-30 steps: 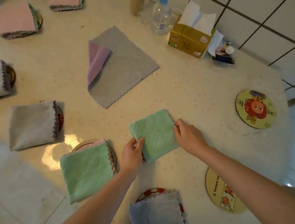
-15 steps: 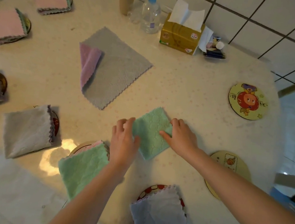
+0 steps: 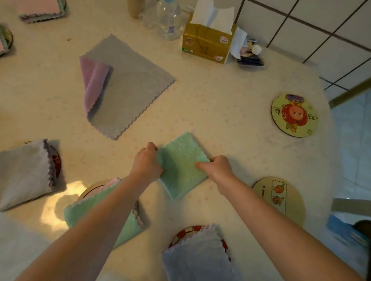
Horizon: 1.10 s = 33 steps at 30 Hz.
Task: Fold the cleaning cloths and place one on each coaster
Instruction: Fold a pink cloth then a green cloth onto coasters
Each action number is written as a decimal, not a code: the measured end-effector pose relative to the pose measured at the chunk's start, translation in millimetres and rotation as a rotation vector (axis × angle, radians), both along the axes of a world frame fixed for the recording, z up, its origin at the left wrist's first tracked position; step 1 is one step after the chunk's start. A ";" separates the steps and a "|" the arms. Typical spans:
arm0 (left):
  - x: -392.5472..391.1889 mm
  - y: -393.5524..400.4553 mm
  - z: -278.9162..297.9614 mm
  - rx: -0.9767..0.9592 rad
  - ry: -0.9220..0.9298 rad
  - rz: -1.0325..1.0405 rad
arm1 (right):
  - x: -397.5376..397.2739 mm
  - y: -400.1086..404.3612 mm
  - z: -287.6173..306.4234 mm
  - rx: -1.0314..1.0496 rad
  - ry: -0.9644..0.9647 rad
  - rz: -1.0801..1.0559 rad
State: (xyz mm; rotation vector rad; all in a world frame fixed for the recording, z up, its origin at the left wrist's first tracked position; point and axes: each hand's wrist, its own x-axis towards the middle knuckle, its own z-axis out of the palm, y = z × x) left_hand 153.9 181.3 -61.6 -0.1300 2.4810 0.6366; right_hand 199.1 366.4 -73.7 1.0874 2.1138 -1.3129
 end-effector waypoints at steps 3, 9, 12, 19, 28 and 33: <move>-9.1 -1.1 5.8 0.009 -0.143 -0.007 | 0.1 3.6 3.1 -0.052 0.022 0.003; 18.6 15.8 21.2 0.659 -0.238 0.378 | 20.3 39.5 18.5 -0.269 0.176 -0.164; 51.5 44.8 27.4 0.808 -0.224 0.430 | 43.4 75.4 23.6 -0.329 0.241 -0.239; 139.8 137.1 18.7 0.838 -0.239 0.516 | 113.7 175.3 28.4 -0.307 0.332 -0.304; 202.1 206.1 1.3 0.746 -0.195 0.554 | 181.4 243.1 6.7 -0.323 0.257 -0.350; 196.0 214.6 4.6 0.689 -0.136 0.533 | 188.5 248.3 5.3 -0.291 0.204 -0.347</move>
